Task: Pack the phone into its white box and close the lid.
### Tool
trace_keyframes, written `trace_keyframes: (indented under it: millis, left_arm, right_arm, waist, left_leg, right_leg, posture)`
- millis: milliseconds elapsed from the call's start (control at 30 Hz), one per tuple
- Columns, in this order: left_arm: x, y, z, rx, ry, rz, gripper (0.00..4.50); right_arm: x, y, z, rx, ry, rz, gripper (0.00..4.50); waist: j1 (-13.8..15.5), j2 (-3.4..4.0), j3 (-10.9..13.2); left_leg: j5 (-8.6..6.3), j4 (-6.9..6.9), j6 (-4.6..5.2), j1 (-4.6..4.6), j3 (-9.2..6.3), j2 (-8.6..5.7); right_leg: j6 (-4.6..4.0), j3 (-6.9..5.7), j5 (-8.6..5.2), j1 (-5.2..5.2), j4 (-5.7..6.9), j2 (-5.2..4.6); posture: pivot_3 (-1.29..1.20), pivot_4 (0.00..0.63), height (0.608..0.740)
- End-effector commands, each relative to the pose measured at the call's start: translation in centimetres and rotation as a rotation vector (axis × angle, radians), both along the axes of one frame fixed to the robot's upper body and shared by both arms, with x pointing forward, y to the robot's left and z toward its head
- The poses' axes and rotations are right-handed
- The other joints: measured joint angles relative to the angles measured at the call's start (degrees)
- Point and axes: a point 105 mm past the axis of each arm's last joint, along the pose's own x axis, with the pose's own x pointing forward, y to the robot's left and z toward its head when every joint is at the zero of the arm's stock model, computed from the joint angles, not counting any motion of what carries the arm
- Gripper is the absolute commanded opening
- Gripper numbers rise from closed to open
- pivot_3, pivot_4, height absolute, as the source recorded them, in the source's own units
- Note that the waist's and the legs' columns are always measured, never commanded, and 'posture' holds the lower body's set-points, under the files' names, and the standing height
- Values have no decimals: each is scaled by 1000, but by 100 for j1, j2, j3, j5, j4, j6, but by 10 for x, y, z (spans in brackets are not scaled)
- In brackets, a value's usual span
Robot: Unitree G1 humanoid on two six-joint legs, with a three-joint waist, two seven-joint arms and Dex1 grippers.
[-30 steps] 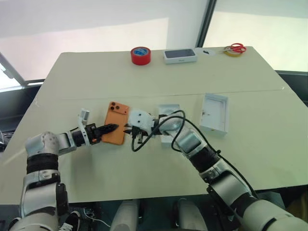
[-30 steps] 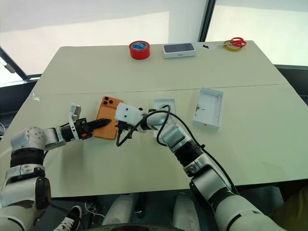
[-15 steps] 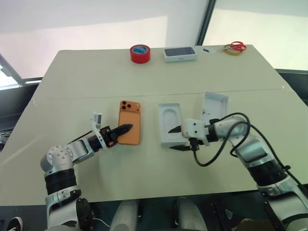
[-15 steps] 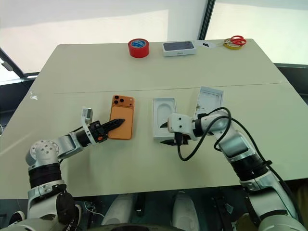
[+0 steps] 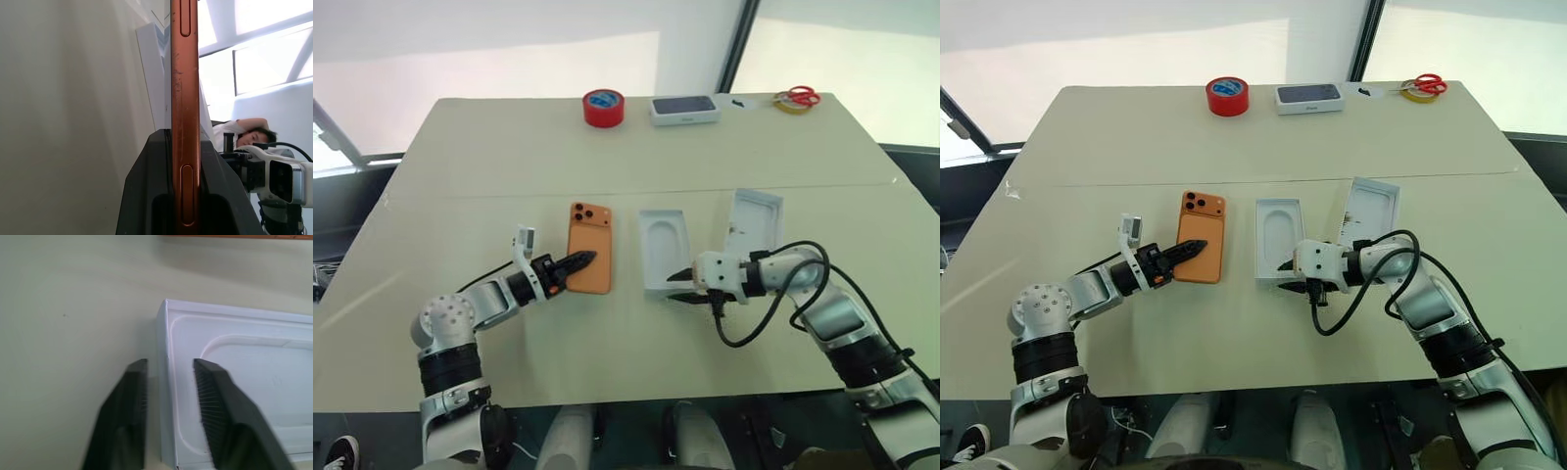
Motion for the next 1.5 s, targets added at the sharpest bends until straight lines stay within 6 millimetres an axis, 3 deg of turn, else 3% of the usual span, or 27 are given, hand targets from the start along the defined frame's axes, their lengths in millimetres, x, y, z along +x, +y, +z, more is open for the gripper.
trace_keyframes:
  millis: [33, 133, 200, 300, 600, 833, 867, 900, 1033, 1200, 1300, 1400, 1500]
  left_arm:
    - [-1, -2, 17, -12, -78, -10, 0]
    - [-1, -3, 17, -14, -83, -9, 0]
    - [-1, -3, 18, -17, -85, -3, 0]
    - [1, -4, 19, -26, -82, 5, 0]
    - [19, -20, 55, -113, -125, 48, 0]
    - [22, -34, 46, -104, -93, 50, 0]
    - [21, -36, 44, -103, -88, 46, 0]
    - [20, -37, 43, -105, -83, 44, 0]
    - [18, -45, 36, -102, -69, 36, 0]
    - [13, -56, 29, -109, -41, 18, 0]
    - [12, -59, 25, -110, -22, 20, 0]
    - [13, -65, 21, -105, -6, 15, 0]
    - [12, -71, 18, -91, 11, -6, 0]
  right_arm:
    - [-2, 2, 3, 9, -18, 19, 483]
    - [-2, 2, 3, 8, -17, 17, 483]
    - [0, 3, 2, 10, -18, 10, 93]
    - [1, 6, 3, 21, -22, 10, 93]
    - [2, 42, 2, 49, -62, 58, 93]
    - [4, 55, 5, 88, -46, 39, 93]
    - [3, 55, 7, 99, -34, 38, 761]
    - [2, 55, 8, 101, -34, 39, 1078]
    - [-6, 46, 22, 149, -18, 43, 3092]
    - [1, 3, 34, 137, 5, -45, 3092]
    - [19, -28, 38, 105, -40, -152, 3092]
    - [31, -38, 41, 99, -77, -197, 3092]
    - [36, -35, 40, 102, -101, -194, 3092]
  waist:
    - [36, 0, 0]
    - [48, 0, 0]
    - [51, 0, 0]
    - [49, 0, 0]
    - [48, -5, 3]
    - [40, -6, 3]
    - [42, -6, 3]
    - [44, -5, 3]
    - [56, -6, 4]
    - [72, -8, 5]
    - [59, -8, 5]
    - [45, -8, 5]
    - [52, -8, 5]
  left_leg:
    - [0, 1, 0, 0, 0, 0]
    - [0, 2, 0, 0, 0, 0]
    - [0, 4, 0, 0, -2, 0]
    - [-1, 5, 1, 0, -2, 0]
    - [1, 9, 1, -2, -4, 2]
    - [9, 9, 8, 0, -4, 12]
    - [9, 9, 7, 1, -4, 16]
    - [10, 9, 6, 1, -4, 20]
    - [9, 8, 6, -3, -4, 20]
    - [2, 15, -3, -5, -4, 20]
    - [1, 14, -2, -5, -4, 21]
    - [5, 14, 5, -6, -1, 22]
    - [9, 12, 10, -6, 3, 25]
  right_leg:
    - [-1, 0, 0, -3, 0, 0]
    - [-4, 0, 0, -3, -1, 0]
    - [-6, 0, 0, -6, -3, 0]
    - [-7, 0, 1, -5, -4, -1]
    - [2, -2, 7, 5, -2, 6]
    - [10, -1, 14, 10, 2, 24]
    - [7, -1, 15, 12, 1, 29]
    - [6, -1, 16, 10, 1, 32]
    - [5, 0, 16, 7, -1, 32]
    - [-17, -1, 8, 14, -9, 31]
    - [-18, 0, 8, 12, -11, 29]
    - [-19, 0, 8, 8, -10, 29]
    - [-18, 2, 9, 5, -8, 30]
  posture:
    - [0, 150, 740]
    - [0, 150, 740]
    - [0, 150, 740]
    - [0, 150, 740]
    - [0, 150, 740]
    - [0, 150, 740]
    - [0, 150, 740]
    - [0, 150, 740]
    - [0, 150, 740]
    - [0, 150, 740]
    - [0, 150, 740]
    - [0, 150, 740]
    - [0, 150, 740]
